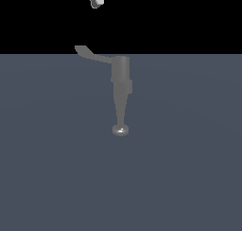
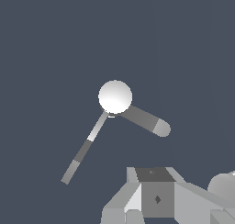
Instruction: Turn on the faucet by rotating a designated handle.
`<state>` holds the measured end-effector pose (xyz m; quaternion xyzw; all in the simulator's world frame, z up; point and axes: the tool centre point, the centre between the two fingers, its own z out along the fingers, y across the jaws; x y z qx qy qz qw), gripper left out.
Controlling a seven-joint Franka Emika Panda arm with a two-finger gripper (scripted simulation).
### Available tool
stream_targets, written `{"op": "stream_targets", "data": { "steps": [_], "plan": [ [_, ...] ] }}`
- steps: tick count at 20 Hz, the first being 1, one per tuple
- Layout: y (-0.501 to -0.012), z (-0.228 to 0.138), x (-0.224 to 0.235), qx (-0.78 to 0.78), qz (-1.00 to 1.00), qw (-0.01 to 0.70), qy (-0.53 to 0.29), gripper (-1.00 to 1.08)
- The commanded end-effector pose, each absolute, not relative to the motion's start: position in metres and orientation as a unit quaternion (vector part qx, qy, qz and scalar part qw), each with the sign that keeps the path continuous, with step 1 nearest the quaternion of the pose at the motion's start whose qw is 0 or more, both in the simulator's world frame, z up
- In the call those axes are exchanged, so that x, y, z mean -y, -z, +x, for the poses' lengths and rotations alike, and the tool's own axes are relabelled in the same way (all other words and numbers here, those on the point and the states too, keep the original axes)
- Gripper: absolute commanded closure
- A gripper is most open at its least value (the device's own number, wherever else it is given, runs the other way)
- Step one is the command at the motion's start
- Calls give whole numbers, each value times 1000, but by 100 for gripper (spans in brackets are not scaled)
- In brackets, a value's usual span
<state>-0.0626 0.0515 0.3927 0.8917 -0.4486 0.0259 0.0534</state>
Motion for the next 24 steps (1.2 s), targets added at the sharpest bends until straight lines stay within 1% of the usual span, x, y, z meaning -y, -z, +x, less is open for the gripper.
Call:
{"op": "stream_targets", "data": {
  "steps": [1,15,24],
  "plan": [
    [-384,-53,-57,472,880,50,-26,108],
    [-332,-4,-90,595,803,21,-15,108],
    [-309,14,-106,647,762,5,-5,108]
  ]
}}
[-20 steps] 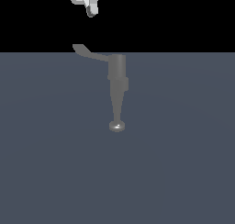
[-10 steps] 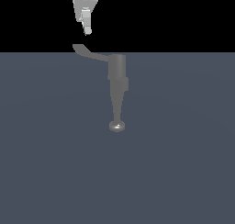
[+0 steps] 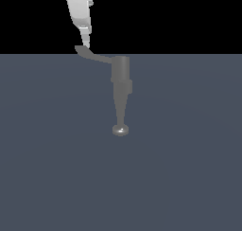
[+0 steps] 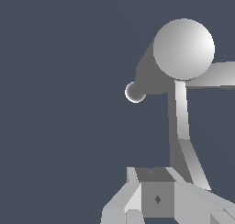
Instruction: Turn on the faucet by rotating a designated handle.
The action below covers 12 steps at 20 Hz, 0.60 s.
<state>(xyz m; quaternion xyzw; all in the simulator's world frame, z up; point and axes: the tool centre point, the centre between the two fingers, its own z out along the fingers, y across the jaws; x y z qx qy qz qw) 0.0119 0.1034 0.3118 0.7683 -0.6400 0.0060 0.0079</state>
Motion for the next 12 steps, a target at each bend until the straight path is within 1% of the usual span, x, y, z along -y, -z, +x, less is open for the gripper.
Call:
{"op": "stream_targets", "data": {
  "steps": [1,12],
  "plan": [
    [-307,16,-107,651,759,4,-4,108],
    [-301,20,-111,664,747,0,0,108]
  ]
}}
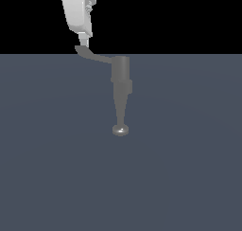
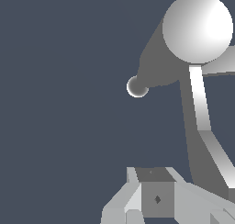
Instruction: Turn on the faucet by rotating a designated handle.
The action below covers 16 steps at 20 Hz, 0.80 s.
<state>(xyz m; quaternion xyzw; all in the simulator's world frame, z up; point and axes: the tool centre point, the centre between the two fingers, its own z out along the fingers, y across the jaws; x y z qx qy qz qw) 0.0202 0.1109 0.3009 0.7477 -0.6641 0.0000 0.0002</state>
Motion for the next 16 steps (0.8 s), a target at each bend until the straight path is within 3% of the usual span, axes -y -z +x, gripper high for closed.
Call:
{"op": "stream_targets", "data": {
  "steps": [1,16],
  "plan": [
    [-301,20,-111,664,748,0,0,108],
    [-301,-21,-105,664,747,0,0,108]
  ]
}}
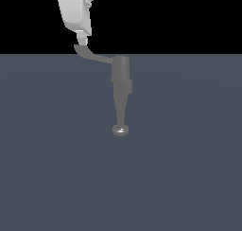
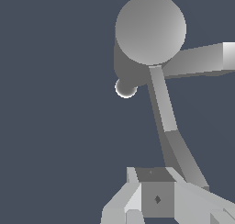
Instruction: Turn on the faucet by rotating a designated handle.
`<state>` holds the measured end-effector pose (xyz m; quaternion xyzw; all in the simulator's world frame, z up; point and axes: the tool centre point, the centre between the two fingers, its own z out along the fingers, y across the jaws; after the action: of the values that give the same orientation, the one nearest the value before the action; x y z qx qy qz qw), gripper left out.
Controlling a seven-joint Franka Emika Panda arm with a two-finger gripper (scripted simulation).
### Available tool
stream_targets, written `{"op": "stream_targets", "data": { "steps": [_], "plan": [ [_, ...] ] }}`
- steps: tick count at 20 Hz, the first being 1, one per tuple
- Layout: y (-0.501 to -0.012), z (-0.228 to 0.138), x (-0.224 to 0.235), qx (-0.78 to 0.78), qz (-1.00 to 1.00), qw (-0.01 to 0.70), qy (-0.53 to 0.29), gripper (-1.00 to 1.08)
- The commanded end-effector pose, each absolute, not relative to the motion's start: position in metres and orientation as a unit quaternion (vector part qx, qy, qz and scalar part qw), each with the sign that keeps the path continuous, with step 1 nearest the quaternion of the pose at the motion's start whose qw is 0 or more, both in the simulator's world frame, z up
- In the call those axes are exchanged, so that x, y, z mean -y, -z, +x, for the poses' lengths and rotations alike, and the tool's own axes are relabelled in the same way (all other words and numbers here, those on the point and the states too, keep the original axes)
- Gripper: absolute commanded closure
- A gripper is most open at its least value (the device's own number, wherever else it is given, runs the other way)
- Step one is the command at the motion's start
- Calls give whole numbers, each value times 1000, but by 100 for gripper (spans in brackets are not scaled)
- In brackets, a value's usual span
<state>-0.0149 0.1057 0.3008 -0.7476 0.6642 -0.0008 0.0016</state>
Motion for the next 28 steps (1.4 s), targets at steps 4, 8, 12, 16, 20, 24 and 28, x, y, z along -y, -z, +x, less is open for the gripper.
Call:
{"op": "stream_targets", "data": {
  "steps": [4,8,12,16,20,24,28],
  "plan": [
    [-301,-32,-103,-664,-747,0,0,108],
    [-301,-44,-101,-665,-747,0,0,108],
    [-301,-55,-99,-665,-747,0,0,108],
    [-301,-64,-98,-665,-747,0,0,108],
    [-301,-66,-91,-664,-748,1,1,108],
    [-301,-75,-80,-664,-748,1,0,108],
    [-301,-84,-69,-664,-747,1,0,108]
  ]
}}
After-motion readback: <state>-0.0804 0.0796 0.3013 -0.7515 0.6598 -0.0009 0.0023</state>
